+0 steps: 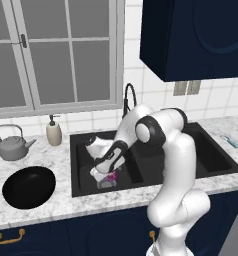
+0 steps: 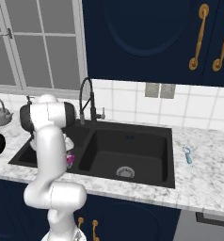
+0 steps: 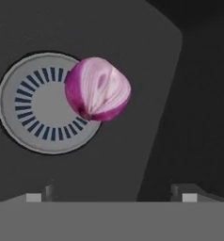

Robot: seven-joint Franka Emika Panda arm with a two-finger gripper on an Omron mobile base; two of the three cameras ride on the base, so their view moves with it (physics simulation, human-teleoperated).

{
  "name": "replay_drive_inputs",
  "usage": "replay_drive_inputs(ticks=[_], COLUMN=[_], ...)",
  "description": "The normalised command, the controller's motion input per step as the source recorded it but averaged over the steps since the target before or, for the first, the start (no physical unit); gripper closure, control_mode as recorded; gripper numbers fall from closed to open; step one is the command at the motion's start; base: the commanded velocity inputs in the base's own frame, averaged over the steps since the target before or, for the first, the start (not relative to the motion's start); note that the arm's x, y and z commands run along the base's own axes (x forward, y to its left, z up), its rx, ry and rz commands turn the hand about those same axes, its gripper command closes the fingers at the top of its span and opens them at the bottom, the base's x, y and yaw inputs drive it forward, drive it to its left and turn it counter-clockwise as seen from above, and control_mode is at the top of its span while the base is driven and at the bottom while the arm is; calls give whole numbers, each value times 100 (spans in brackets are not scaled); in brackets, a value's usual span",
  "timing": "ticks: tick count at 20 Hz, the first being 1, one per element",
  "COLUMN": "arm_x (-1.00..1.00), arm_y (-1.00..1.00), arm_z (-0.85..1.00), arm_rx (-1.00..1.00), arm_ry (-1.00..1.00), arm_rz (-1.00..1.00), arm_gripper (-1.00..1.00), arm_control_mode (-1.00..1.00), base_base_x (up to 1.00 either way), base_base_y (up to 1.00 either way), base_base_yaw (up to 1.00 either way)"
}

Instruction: Pick the onion from the sink and place it in the bowl. Then pick the bowl and place it in the microwave. Then close the microwave door and press the start button.

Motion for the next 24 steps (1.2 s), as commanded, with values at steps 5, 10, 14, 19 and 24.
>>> replay_drive_inputs(ticks=[5, 10, 14, 19, 24], arm_x=[48, 56, 38, 0, -1], arm_y=[2, 24, 12, -4, -14], arm_z=[-40, -29, -41, -37, -12], arm_rx=[-4, -1, -3, 0, 0], arm_ry=[-2, 0, 0, 0, 0], arm_rz=[20, 14, 9, 1, 0], arm_gripper=[-100, -100, -100, -100, -100], arm_control_mode=[-100, -100, -100, -100, -100], base_base_x=[0, 0, 0, 0, 0], base_base_y=[0, 0, 0, 0, 0], base_base_yaw=[0, 0, 0, 0, 0])
